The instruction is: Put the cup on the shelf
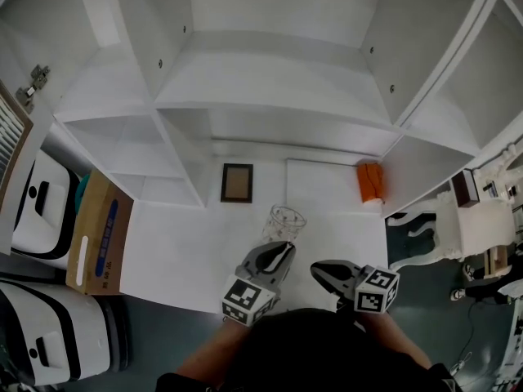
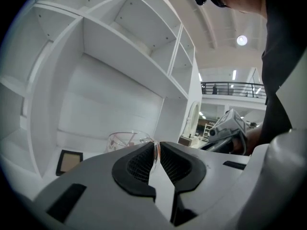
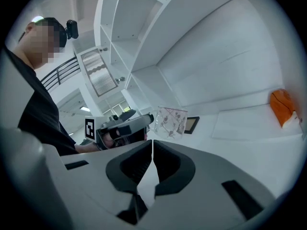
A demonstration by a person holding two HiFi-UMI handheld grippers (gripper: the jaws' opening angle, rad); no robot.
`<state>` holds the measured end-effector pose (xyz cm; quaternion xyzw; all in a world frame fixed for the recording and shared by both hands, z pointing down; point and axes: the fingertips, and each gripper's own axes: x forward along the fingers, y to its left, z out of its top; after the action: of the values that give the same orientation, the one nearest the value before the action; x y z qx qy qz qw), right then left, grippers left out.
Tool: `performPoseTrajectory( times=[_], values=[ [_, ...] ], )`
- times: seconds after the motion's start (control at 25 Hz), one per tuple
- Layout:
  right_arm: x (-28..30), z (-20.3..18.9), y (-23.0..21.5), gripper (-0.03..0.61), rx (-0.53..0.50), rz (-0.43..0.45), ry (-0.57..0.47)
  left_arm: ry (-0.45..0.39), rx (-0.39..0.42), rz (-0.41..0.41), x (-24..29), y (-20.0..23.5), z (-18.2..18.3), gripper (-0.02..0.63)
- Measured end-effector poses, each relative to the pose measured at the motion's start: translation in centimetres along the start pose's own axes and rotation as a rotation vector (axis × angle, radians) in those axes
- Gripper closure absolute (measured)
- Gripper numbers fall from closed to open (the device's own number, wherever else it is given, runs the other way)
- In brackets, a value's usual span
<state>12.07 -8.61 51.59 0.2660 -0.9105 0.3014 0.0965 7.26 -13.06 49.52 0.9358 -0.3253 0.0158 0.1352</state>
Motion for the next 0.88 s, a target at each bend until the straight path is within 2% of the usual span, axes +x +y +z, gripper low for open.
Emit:
performPoseTrajectory(
  times=[0.12,0.32,0.48,0.88],
  values=[
    [-1.6,0.3,-0.9,0.561,0.01,-0.009,-0.027,-0.03,-0.031,-0.016,0.4,-1.5,1.7,0.571],
    [-4.3,0.3,-2.7,0.561,0.041,-0.026,-0.064,-0.06,0.027,-0.023,1.5,-4.1,4.1,0.571],
    [-6.0,0.3,-4.0,0.561,0.058,-0.035,-0.085,-0.093,0.039,-0.044,1.7,-6.3,6.5,0.571],
    [-7.5,0.4,-5.6,0.561,0.076,-0.013,-0.119,-0.18,-0.037,-0.093,1.2,-9.2,12.5,0.571]
  ],
)
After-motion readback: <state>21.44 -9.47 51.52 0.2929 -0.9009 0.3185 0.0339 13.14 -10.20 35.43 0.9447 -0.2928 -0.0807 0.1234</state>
